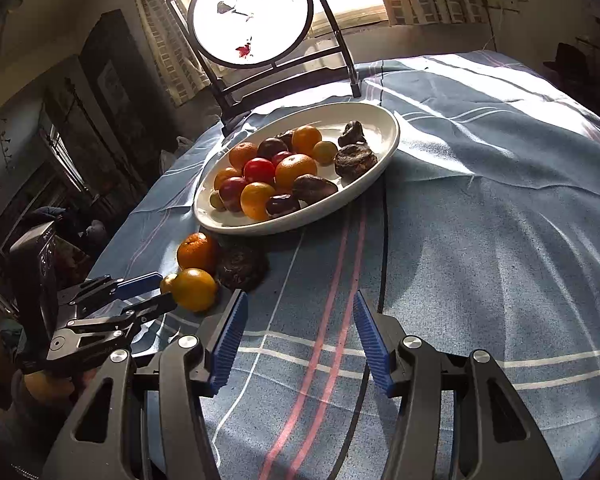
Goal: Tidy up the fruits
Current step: 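Grasp a pale yellow fruit with the left gripper while the right grasps a passion fruit, then place the pale fruit and passion fruit on the plate, opening both grippers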
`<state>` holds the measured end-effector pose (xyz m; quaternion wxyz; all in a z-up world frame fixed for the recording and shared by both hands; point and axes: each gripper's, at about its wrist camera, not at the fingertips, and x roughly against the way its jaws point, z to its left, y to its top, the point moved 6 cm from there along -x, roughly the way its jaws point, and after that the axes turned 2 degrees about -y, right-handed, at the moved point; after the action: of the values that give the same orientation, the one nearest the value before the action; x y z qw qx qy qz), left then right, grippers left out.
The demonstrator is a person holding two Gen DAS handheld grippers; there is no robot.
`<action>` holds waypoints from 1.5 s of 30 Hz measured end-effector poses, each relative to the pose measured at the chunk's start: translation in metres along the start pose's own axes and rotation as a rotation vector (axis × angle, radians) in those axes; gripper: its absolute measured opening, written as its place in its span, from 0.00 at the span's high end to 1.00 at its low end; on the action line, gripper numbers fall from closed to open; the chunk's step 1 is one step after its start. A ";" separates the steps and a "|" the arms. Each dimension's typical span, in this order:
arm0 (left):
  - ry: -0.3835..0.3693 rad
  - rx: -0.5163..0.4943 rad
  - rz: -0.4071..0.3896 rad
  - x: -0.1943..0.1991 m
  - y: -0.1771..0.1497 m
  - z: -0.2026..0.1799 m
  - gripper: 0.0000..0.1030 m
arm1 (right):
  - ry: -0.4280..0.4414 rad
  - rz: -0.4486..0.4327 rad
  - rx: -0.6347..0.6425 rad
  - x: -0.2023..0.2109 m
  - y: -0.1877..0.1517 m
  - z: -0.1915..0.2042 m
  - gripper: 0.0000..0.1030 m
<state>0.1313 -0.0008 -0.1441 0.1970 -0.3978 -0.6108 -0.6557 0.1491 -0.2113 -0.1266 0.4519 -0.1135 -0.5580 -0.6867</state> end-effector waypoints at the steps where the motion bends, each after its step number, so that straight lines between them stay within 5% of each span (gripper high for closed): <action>1: -0.018 0.011 0.016 -0.003 0.000 0.000 0.64 | 0.003 0.008 0.004 -0.002 0.000 0.003 0.47; 3: -0.016 0.019 0.017 -0.003 -0.001 0.001 0.74 | 0.008 0.026 0.022 -0.008 0.000 0.010 0.47; 16: -0.046 0.091 -0.095 0.050 -0.024 0.005 0.74 | -0.080 0.163 0.164 -0.081 0.017 0.063 0.45; 20: -0.044 0.114 -0.113 0.054 -0.022 0.012 0.74 | -0.128 0.170 0.219 -0.090 0.020 0.073 0.59; 27: -0.062 0.103 -0.155 0.062 -0.011 0.006 0.74 | -0.080 0.070 0.218 -0.046 0.012 0.067 0.59; 34: -0.069 0.050 -0.196 0.055 0.043 -0.003 0.74 | -0.102 -0.060 0.123 -0.005 0.066 0.021 0.59; 42: -0.065 0.078 -0.182 0.002 0.128 0.008 0.73 | -0.103 -0.072 0.070 -0.042 0.137 0.007 0.59; 44: -0.056 0.095 -0.163 -0.014 0.140 0.017 0.66 | -0.094 -0.061 0.068 -0.056 0.148 0.007 0.57; 45: -0.047 0.110 -0.156 -0.019 0.143 0.022 0.53 | -0.098 -0.054 0.070 -0.062 0.151 0.008 0.44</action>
<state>0.2558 -0.0093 -0.0680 0.1525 -0.3530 -0.6795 -0.6248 0.2940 -0.1693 -0.0646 0.4089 -0.1161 -0.6060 -0.6724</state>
